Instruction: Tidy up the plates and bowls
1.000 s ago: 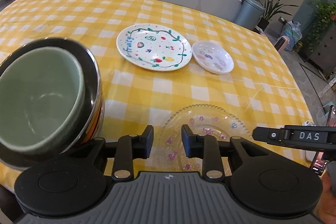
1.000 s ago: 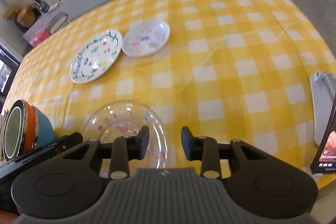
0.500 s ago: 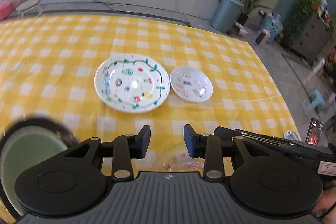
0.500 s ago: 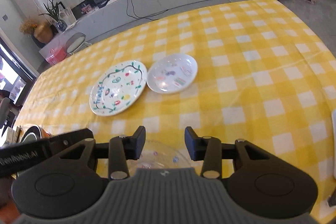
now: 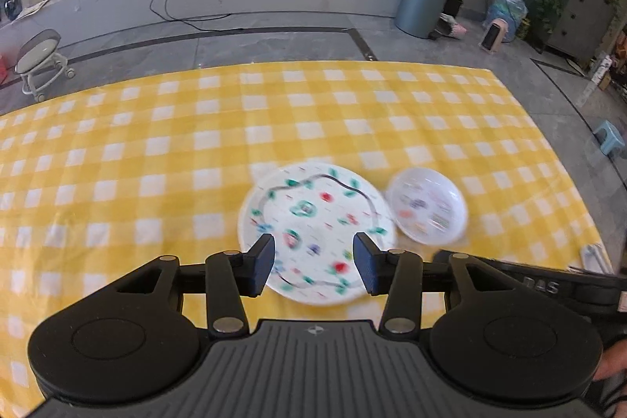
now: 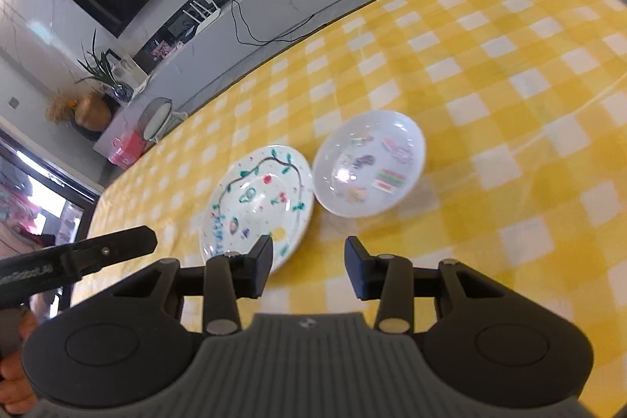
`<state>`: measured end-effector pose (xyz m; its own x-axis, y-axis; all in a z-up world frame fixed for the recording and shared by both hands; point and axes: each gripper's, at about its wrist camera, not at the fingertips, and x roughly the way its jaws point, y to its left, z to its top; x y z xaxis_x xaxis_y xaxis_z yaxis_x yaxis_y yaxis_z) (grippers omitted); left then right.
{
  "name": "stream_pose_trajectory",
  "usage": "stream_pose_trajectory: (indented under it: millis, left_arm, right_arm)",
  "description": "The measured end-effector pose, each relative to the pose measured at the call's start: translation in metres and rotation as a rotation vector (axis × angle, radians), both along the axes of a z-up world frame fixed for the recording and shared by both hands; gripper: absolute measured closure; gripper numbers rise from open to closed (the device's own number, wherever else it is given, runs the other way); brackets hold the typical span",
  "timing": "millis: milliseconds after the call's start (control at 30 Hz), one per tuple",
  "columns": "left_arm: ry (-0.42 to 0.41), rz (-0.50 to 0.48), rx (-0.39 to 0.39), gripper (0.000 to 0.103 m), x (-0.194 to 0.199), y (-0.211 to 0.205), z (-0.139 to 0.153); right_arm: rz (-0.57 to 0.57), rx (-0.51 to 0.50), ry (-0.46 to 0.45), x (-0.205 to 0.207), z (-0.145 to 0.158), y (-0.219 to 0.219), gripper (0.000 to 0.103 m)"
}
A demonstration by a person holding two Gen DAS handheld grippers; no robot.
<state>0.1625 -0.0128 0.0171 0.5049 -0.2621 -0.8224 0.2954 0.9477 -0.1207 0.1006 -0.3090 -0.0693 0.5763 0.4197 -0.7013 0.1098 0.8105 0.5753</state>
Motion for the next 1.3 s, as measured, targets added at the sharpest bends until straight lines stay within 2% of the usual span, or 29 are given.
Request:
stream_pose_trajectory:
  millis: [267,367,767,900,1100,1233,1300]
  left_arm:
    - [0.091,-0.006,0.047,0.05,0.047,0.014,-0.033]
    - [0.124,-0.001,0.038,0.05,0.06,0.02,-0.044]
    - [0.237,0.012,-0.12,0.052,0.097,0.051,-0.079]
    - [0.239,0.011,-0.163,0.053,0.1,0.058,-0.08]
    - [0.261,0.027,-0.233,0.064,0.105,0.068,-0.082]
    - [0.264,0.028,-0.239,0.066,0.106,0.072,-0.083]
    - [0.269,0.021,-0.238,0.071,0.105,0.072,-0.084]
  right_arm:
    - [-0.005,0.029,0.054,0.024,-0.018,0.013,0.063]
    - [0.001,0.041,0.073,0.029,-0.025,0.016,0.066]
    - [-0.023,0.147,0.12,0.036,-0.047,0.007,0.079]
    - [-0.034,0.18,0.116,0.038,-0.05,0.006,0.081]
    - [-0.042,0.199,0.111,0.039,-0.052,0.007,0.086]
    - [-0.048,0.216,0.11,0.039,-0.054,0.005,0.086]
    - [-0.052,0.22,0.107,0.038,-0.054,0.005,0.086]
